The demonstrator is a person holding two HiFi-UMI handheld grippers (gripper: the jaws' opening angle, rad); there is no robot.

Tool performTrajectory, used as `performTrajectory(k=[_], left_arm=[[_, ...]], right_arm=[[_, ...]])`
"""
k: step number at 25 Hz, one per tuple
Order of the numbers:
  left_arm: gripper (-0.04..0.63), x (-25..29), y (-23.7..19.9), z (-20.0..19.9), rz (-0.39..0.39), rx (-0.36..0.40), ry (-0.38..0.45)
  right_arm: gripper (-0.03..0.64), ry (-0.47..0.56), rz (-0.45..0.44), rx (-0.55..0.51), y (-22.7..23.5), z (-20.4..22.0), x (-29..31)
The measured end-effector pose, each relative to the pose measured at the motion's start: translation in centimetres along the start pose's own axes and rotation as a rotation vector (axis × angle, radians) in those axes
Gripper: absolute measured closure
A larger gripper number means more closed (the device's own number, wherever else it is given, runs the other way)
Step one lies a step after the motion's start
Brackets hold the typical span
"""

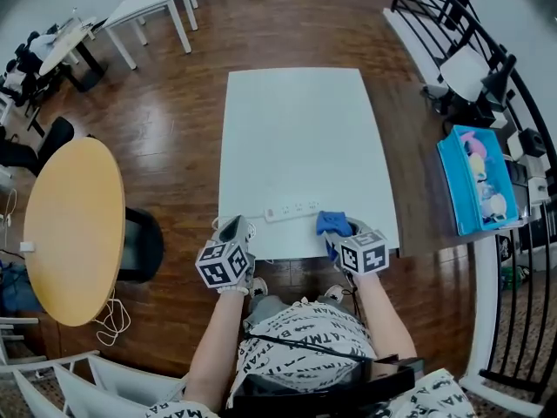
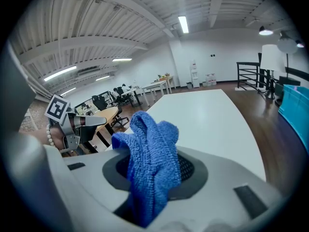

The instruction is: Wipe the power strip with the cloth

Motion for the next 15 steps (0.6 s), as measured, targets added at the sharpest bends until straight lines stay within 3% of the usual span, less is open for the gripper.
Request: performTrajectory(k=[8,15], left_arm=[[0.595,1.4,6.1,3.4,0.107,0.058,-0.089],[0.595,1.6,7.5,4.0,0.143,0.108,-0.123]], right_arm=[[0.476,0.0,0.028,-0.015,-0.7,1.5,-1.5],[0.477,0.009,0.046,0.002,-1.2,2.4,-1.9]])
Point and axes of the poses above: the fingertips, and each gripper's own axes: x forward along the fingers, y to its right, z out of its underside, the point moved 9 cm from there along -x, backward along the fingers, and after that the axes turned 1 degree about -z, right-handed, at the moved point
